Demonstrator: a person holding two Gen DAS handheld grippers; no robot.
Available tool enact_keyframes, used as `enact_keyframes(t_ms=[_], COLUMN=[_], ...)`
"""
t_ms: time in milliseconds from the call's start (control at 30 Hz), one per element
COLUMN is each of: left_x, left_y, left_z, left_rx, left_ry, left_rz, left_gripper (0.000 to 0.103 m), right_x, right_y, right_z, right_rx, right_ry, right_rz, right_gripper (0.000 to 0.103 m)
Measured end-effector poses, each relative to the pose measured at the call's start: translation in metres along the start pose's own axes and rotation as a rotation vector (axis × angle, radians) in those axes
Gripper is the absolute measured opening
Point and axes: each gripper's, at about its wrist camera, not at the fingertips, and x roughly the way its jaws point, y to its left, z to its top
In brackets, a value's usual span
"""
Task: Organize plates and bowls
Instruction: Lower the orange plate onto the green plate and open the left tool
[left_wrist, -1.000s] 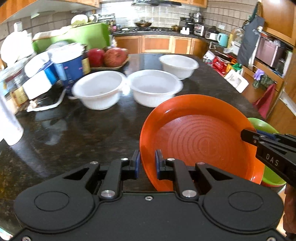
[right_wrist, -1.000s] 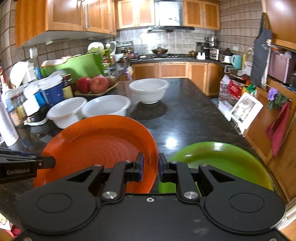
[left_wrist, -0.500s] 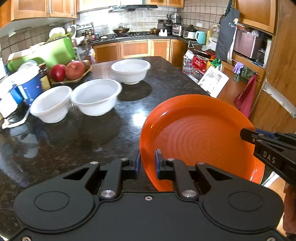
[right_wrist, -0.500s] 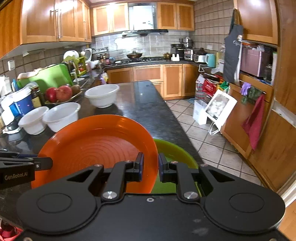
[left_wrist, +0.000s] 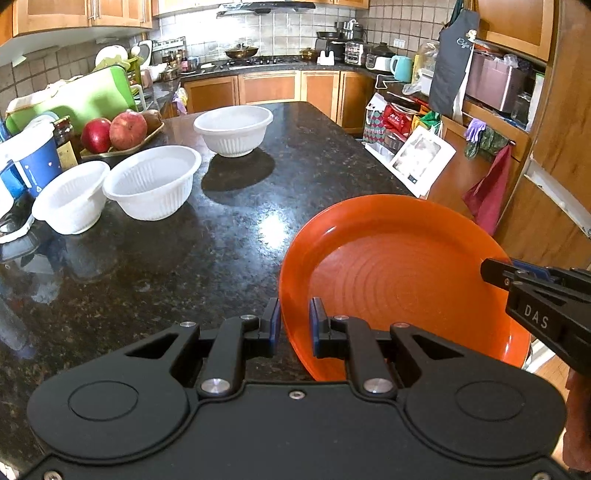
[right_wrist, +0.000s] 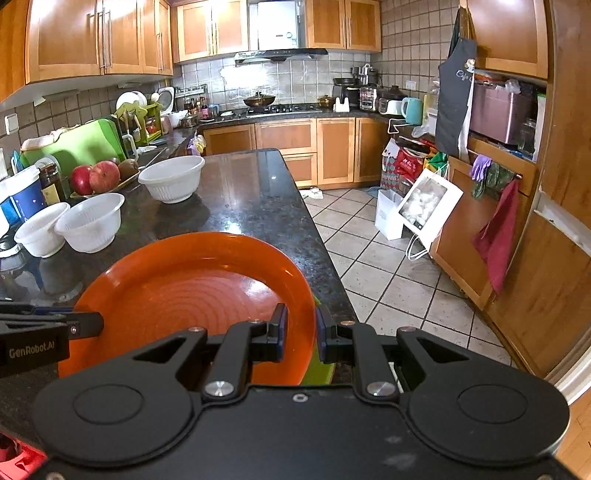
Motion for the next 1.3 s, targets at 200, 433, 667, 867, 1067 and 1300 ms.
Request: enact_keyframes(t_ms=[200, 433, 667, 867, 1067, 1300], left_x=[0.005, 0.007, 0.009, 0.005, 0.0, -0.008], left_y=[-0.003, -0.01, -0.012, -0.009, -0.002, 0.011], left_z=[0.0, -0.002, -0.002, -0.004, -0.005, -0.008], left_rx=[-0.01, -0.007, -0.004, -0.011, -0.026, -0.059], left_ry=[0.0, 0.002, 0.013, 0.014, 0.012, 0.002], left_rz=[0.025, -0.002, -0.002, 0.001, 0.012, 0.034], left_gripper=[0.022, 0.041, 0.042, 0.042, 0.043, 0.051], right_x=[0.009, 0.008, 0.005, 0.004, 0.005, 0.003], right_y=[0.001, 0.005, -0.001, 0.001, 0.007, 0.016], right_z=[0.003, 0.003, 0.004, 0.004, 0.004, 0.004], right_rx=[-0.01, -0.033, -0.025, -0.023, -0.03, -0.049], right_ry=[0.015, 0.003, -0.003, -0.006, -0.002, -0.007], right_rz=[0.017, 0.032, 0.029, 0.026, 0.035, 0.058], right_gripper=[0.021, 0.024, 0.024, 0.024, 0.024, 0.024])
